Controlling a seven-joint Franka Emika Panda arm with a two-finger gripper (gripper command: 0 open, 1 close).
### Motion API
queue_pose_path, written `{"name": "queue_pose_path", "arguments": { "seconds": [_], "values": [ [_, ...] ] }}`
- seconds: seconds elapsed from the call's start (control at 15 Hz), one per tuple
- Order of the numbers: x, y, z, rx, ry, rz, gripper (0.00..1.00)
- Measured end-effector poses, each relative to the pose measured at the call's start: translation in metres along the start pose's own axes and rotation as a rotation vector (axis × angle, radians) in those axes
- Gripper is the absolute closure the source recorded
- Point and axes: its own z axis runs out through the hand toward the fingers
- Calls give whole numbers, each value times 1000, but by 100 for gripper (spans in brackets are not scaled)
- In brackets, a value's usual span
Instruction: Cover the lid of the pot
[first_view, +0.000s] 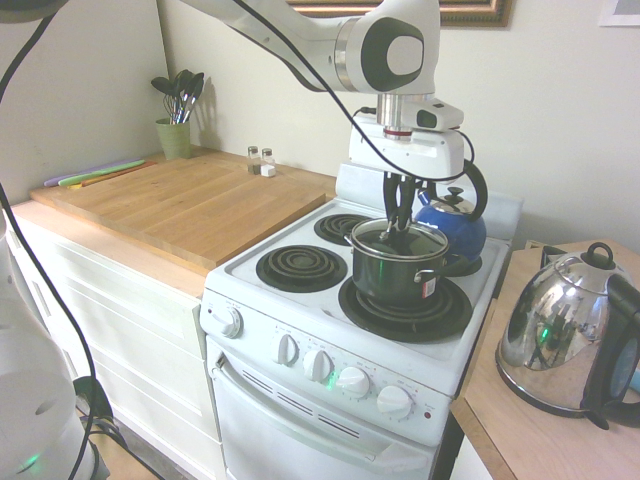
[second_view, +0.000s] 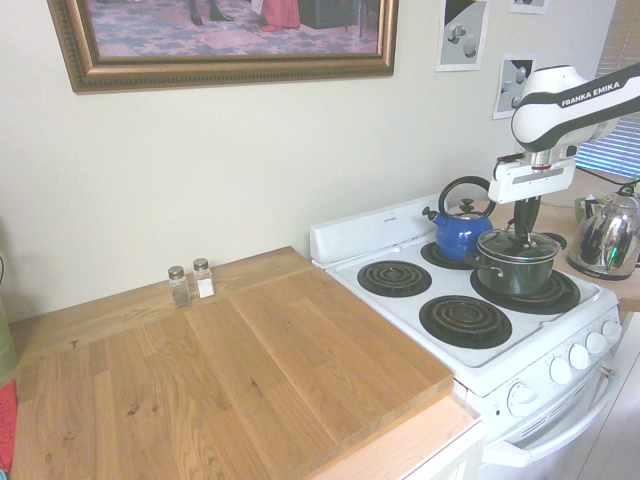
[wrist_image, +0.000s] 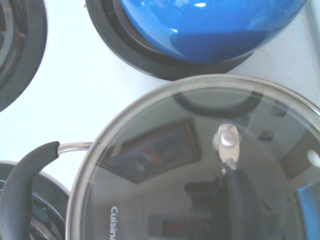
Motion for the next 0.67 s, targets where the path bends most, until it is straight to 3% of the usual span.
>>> {"name": "queue_pose_path", "arguments": {
  "seconds": [0.07, 0.13, 0.67],
  "values": [
    [0, -1, 0, -2, 2, -3, 100],
    [-1, -1, 0, -2, 2, -5, 0],
    [-3, -3, 1, -7, 4, -9, 0]
  ]
}}
